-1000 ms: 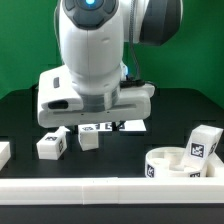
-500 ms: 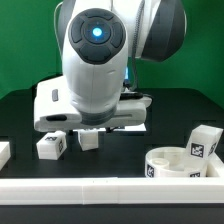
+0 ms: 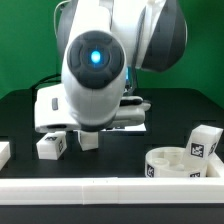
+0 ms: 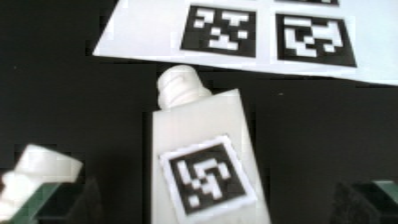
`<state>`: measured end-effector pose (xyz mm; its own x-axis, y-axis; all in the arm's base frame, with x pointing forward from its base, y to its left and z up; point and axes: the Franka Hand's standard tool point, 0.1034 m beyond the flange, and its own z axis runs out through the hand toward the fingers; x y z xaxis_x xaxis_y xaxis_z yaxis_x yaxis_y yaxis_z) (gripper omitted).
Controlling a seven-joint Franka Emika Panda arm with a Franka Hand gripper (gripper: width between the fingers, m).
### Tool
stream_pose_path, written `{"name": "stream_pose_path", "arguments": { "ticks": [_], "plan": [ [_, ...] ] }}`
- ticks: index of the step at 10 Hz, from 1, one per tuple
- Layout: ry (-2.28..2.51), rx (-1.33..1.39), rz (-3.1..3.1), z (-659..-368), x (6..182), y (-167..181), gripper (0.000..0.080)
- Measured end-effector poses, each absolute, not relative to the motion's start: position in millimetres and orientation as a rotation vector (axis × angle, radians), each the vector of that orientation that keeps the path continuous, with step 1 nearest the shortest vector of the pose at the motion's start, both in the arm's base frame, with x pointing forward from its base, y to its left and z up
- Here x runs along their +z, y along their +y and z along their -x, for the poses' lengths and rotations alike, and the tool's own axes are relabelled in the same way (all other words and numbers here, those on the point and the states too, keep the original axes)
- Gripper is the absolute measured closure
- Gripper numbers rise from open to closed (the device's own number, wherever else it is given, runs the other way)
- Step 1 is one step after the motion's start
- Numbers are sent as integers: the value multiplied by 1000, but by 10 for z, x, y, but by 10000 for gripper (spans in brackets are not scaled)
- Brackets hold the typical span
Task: Assemble stool
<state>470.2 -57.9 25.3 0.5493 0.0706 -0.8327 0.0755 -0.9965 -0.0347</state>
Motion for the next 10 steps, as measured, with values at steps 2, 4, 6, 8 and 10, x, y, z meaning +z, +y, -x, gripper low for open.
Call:
{"name": "stream_pose_path", "arguments": {
  "ticks": [2, 4, 6, 8, 10],
  "plan": [
    [132, -1542, -2726, -4726, 227, -555, 150],
    [132, -1539, -2728, -4711, 201, -560, 150],
    [128, -1530, -2724, -4657, 145, -558, 150],
    [122, -1541, -2719, -4619, 142, -571, 150],
    [122, -1540, -2719, -4613, 142, -571, 150]
  ]
}}
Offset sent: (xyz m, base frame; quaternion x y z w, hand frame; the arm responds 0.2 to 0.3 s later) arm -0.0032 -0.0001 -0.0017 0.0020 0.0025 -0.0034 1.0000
